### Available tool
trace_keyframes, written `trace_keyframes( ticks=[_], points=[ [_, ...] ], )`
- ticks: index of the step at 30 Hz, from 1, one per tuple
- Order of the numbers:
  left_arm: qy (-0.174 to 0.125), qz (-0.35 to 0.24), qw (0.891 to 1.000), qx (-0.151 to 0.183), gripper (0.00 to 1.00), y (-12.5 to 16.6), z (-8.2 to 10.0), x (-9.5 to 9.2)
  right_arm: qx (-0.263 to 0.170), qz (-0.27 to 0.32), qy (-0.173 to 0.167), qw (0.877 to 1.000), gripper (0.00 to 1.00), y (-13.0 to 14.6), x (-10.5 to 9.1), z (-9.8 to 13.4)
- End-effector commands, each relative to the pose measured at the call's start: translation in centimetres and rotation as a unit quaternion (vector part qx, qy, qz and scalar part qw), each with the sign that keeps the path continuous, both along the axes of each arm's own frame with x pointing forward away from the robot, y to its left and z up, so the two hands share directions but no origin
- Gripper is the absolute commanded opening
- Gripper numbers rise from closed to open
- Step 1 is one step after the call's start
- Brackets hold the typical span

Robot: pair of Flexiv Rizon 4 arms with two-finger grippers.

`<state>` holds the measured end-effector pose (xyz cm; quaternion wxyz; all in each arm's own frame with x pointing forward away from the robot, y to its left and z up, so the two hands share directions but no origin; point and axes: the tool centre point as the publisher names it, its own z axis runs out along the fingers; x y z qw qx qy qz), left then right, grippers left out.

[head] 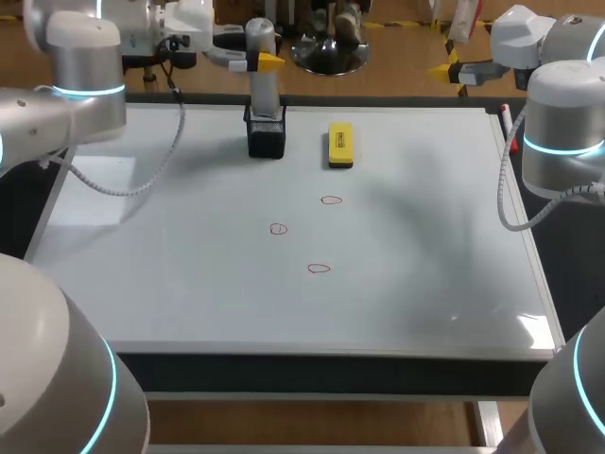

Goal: Pick up the inspection probe, press it on each red-marked spot on the whiteboard one by one, put down the probe, pick up the eraser, and wipe off all the red marks.

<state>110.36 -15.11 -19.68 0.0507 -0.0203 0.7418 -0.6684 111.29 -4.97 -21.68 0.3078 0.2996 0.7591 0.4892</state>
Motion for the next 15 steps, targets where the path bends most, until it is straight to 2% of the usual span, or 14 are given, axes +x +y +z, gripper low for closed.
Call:
trace_keyframes(
  ticks=[1, 15],
  points=[
    [-0.007, 0.005, 1.000, 0.000, 0.00, 0.4, 0.7, -0.4, 0.000, 0.001, 0.000, 1.000, 1.00, 0.0, 0.0, 0.0],
    [-0.016, 0.032, 0.999, 0.003, 0.00, 3.0, 2.8, -0.6, 0.000, 0.001, 0.000, 1.000, 1.00, 0.0, 0.0, 0.0]
  ],
)
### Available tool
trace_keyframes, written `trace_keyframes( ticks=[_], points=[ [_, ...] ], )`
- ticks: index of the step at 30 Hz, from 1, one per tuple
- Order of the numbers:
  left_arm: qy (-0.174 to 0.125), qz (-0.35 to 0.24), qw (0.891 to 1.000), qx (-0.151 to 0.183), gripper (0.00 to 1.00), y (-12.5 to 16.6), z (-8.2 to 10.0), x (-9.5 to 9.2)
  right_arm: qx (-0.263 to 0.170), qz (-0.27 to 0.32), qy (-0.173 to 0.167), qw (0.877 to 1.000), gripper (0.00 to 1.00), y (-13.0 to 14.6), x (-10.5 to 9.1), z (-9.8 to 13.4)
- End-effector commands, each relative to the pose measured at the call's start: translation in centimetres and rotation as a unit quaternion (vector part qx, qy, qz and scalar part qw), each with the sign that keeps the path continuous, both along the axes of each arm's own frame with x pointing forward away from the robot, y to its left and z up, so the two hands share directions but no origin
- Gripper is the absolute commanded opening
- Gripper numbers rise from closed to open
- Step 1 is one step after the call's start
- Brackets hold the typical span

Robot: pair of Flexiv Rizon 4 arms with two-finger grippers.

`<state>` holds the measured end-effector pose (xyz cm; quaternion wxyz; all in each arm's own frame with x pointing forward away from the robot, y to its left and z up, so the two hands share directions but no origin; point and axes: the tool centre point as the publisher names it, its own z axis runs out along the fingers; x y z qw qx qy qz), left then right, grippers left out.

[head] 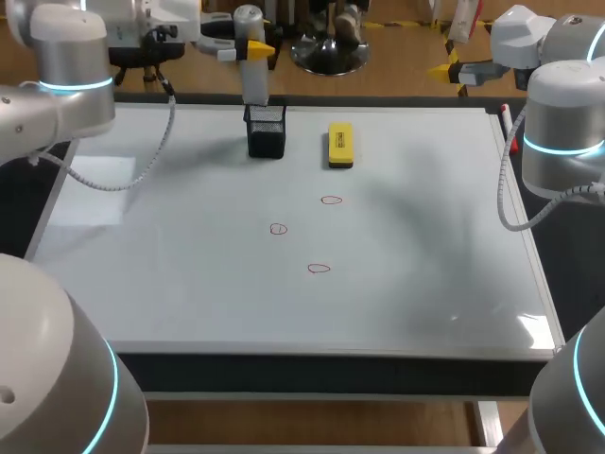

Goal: Pick up the inspection probe, press it on each red-marked spot on the whiteboard one by one, put down the probe, pick up the eraser, and wipe off all the red marks.

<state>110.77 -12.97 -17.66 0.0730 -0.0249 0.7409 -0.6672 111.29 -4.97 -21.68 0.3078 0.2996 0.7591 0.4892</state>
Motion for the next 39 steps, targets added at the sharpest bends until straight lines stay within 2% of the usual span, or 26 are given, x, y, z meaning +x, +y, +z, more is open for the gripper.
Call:
trace_keyframes(
  ticks=[1, 15, 28, 39],
  points=[
    [-0.003, 0.016, 1.000, 0.002, 0.00, 1.2, 0.7, -1.0, 0.000, 0.001, 0.000, 1.000, 1.00, 0.0, 0.0, 0.0],
    [0.001, 0.074, 0.997, 0.016, 0.00, 5.9, 1.2, -2.6, 0.000, 0.001, 0.000, 1.000, 1.00, 0.0, 0.0, 0.0],
    [0.004, 0.145, 0.989, 0.015, 0.00, 10.3, 0.1, -5.8, 0.000, 0.001, 0.000, 1.000, 1.00, 0.0, 0.0, 0.0],
    [0.009, 0.183, 0.983, 0.016, 0.00, 12.9, -0.7, -8.4, 0.000, 0.001, 0.000, 1.000, 1.00, 0.0, 0.0, 0.0]
  ],
)
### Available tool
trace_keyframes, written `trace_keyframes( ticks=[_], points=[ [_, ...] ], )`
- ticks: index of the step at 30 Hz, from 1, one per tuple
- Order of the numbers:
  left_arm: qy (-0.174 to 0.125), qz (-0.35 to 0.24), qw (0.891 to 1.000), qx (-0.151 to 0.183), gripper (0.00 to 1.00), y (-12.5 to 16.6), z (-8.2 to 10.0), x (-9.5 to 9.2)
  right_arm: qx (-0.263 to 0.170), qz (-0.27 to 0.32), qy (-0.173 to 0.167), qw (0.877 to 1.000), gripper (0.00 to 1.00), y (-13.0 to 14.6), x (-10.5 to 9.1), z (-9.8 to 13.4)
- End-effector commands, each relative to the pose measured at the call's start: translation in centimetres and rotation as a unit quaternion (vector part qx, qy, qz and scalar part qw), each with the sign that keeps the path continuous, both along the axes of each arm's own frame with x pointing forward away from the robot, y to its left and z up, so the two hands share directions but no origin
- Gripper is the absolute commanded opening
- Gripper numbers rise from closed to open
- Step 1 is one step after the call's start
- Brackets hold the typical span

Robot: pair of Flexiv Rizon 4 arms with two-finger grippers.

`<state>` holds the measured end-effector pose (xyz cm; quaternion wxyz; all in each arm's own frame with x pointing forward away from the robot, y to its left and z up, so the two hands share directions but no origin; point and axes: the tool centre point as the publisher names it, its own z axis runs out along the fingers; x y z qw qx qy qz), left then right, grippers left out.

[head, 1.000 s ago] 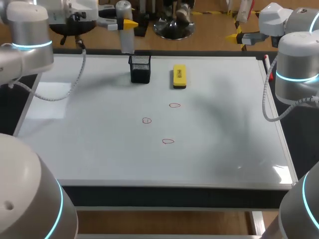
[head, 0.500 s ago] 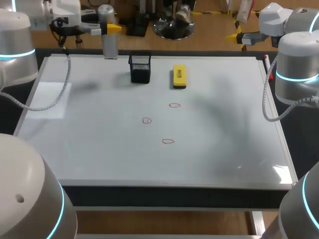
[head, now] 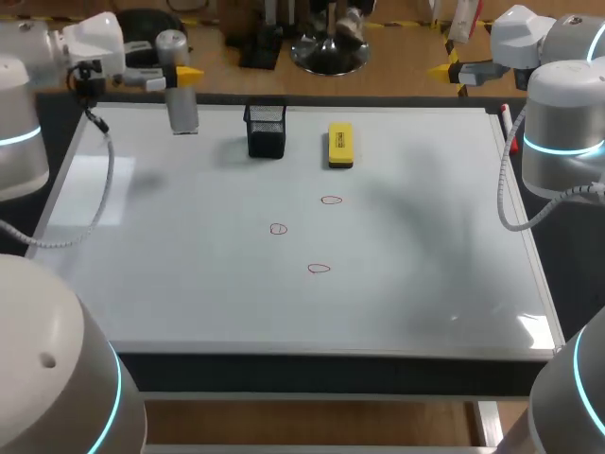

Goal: Pick up the inspection probe, press it on each red-marked spot on the whiteboard one by one, put down the probe, pick up the eraser, and wipe off all the red marks.

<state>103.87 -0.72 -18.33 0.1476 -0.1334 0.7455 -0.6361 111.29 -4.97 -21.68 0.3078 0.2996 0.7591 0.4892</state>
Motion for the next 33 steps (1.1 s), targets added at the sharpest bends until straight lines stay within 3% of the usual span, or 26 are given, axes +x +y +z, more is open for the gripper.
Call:
trace_keyframes(
  ticks=[1, 13, 33],
  points=[
    [-0.010, 0.054, 0.998, -0.004, 0.00, 0.9, -0.1, -1.6, 0.000, 0.001, 0.000, 1.000, 1.00, 0.0, 0.0, 0.0],
    [-0.002, 0.075, 0.997, 0.001, 0.00, 2.7, -1.3, -3.0, 0.000, 0.001, 0.000, 1.000, 1.00, 0.0, 0.0, 0.0],
    [0.011, 0.088, 0.996, 0.009, 0.00, 3.7, -2.3, -2.8, 0.000, 0.001, 0.000, 1.000, 1.00, 0.0, 0.0, 0.0]
  ],
)
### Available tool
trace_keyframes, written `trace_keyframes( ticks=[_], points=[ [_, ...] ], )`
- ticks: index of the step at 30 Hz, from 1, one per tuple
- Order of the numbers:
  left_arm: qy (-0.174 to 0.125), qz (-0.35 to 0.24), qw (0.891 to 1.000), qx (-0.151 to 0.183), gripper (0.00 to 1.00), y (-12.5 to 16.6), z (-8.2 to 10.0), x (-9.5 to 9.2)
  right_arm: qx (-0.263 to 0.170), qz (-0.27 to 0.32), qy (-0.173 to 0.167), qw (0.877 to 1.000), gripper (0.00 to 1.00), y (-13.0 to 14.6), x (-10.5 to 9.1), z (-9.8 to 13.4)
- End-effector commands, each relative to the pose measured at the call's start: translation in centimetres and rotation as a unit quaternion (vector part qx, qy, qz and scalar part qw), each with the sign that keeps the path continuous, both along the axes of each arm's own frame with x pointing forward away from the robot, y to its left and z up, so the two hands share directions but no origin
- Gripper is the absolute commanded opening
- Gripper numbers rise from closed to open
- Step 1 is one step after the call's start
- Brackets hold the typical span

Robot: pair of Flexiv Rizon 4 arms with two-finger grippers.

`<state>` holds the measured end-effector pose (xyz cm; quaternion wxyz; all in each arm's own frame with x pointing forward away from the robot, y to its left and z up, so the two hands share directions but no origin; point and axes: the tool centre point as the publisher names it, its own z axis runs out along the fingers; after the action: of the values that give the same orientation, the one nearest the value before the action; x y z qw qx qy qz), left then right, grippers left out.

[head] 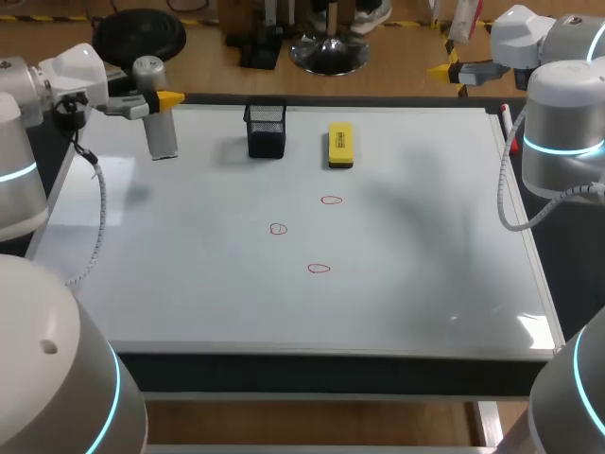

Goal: Pick up the inspection probe, press it on each red-marked spot on the whiteboard one by one, put down the probe, pick up the eraser, and wipe off all the red marks.

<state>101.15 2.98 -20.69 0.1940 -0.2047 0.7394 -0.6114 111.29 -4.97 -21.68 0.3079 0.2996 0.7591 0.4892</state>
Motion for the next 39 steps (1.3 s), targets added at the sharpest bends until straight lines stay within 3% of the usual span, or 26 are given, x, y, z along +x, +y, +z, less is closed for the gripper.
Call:
trace_keyframes(
  ticks=[1, 14, 18, 22, 27, 29, 36, 39],
  points=[
    [-0.002, 0.001, 1.000, -0.001, 0.00, 0.0, 0.1, 0.0, 0.000, 0.001, 0.000, 1.000, 1.00, 0.0, 0.0, 0.0],
    [-0.002, 0.001, 1.000, -0.001, 0.00, 0.0, 0.1, 0.0, 0.000, 0.001, 0.000, 1.000, 1.00, 0.0, 0.0, 0.0],
    [-0.002, 0.001, 1.000, -0.001, 0.00, 0.0, 0.1, 0.0, -0.044, 0.082, 0.035, 0.995, 1.00, 2.5, -0.5, -1.3],
    [-0.002, 0.001, 1.000, -0.001, 0.00, 0.0, 0.1, 0.0, -0.104, 0.159, 0.065, 0.980, 1.00, 4.8, -1.0, -2.4],
    [-0.002, 0.001, 1.000, -0.001, 0.00, 0.0, 0.1, 0.0, -0.212, 0.233, 0.094, 0.944, 1.00, 6.9, -1.2, -3.5],
    [-0.002, 0.001, 1.000, -0.001, 0.00, 0.0, 0.1, 0.0, -0.257, 0.272, 0.107, 0.921, 1.00, 7.5, -1.2, -4.1],
    [-0.002, 0.001, 1.000, -0.001, 0.00, 0.0, 0.1, 0.0, -0.350, 0.371, 0.128, 0.851, 1.00, 9.5, -1.1, -5.0],
    [-0.002, 0.001, 1.000, -0.001, 0.00, 0.0, 0.1, 0.0, -0.391, 0.412, 0.135, 0.812, 1.00, 10.1, -1.1, -5.5]
  ],
)
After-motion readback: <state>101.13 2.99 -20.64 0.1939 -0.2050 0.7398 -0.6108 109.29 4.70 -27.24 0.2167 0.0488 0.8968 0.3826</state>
